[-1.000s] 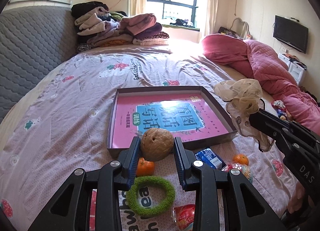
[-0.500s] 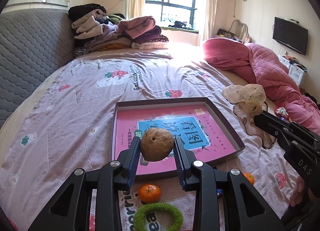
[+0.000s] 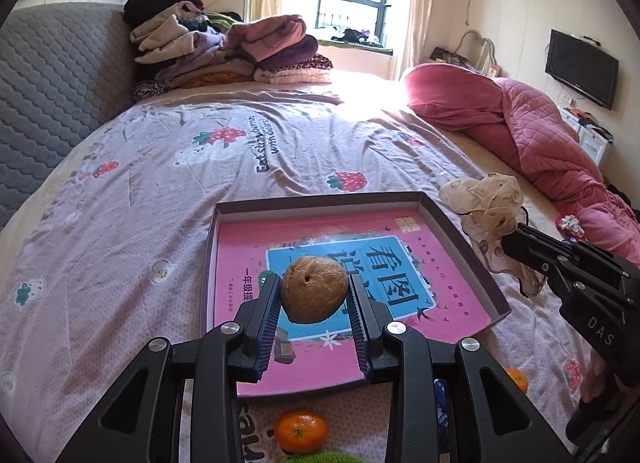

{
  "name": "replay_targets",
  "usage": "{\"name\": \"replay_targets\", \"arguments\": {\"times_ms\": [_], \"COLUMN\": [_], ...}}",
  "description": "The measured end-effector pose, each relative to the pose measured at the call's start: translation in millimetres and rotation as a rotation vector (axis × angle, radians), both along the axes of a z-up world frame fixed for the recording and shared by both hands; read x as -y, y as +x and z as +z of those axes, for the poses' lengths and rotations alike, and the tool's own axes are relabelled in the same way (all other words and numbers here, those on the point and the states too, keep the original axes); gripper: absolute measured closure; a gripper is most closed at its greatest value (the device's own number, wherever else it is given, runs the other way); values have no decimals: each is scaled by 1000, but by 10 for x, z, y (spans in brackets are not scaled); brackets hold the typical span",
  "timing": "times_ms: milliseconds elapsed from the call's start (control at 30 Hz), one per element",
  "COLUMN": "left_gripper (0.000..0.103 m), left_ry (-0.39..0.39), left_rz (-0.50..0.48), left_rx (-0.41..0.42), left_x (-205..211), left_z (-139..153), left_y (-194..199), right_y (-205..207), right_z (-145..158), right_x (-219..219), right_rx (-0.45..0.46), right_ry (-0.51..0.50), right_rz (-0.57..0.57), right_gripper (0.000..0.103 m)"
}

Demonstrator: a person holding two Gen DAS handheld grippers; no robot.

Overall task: Organize objects
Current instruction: 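Lift and carry the walnut and mesh bag over the dark tray with both tools, then lower the walnut into the tray and open the left tool while the right tool releases the mesh bag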

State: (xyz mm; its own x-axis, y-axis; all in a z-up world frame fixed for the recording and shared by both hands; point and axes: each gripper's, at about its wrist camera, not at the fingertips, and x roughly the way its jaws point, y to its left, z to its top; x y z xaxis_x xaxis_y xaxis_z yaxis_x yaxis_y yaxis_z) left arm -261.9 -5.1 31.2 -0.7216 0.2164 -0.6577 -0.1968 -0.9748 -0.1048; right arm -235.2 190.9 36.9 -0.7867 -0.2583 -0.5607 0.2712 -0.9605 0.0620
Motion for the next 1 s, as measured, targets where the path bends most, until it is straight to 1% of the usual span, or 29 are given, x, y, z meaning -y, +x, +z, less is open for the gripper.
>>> {"name": "replay_targets", "arguments": {"times_ms": [167, 333, 567, 667, 800, 1000], "left_gripper": [69, 69, 69, 69, 69, 69], "left_ry": [-16, -18, -10, -12, -17, -29], "left_rz": [19, 29, 22, 12, -5, -35], "left_rx": [35, 70, 145, 153, 169, 234], "left_x": [83, 159, 181, 136, 101, 55], "left_z": [-184, -358, -601, -661, -720, -812], "left_y": [-240, -421, -550, -546, -545, -578], "right_y": [-185, -371, -519, -543, -556, -563], "right_z": [-184, -366, -615, -684, -722, -739], "right_x": [-17, -39, -91, -114, -157, -130], "right_rx": [47, 113, 240, 283, 310, 330], "right_ry": [28, 41, 45, 45, 35, 47], "right_rz": [2, 5, -6, -18, -29, -25], "right_gripper": [95, 95, 95, 95, 95, 93]}}
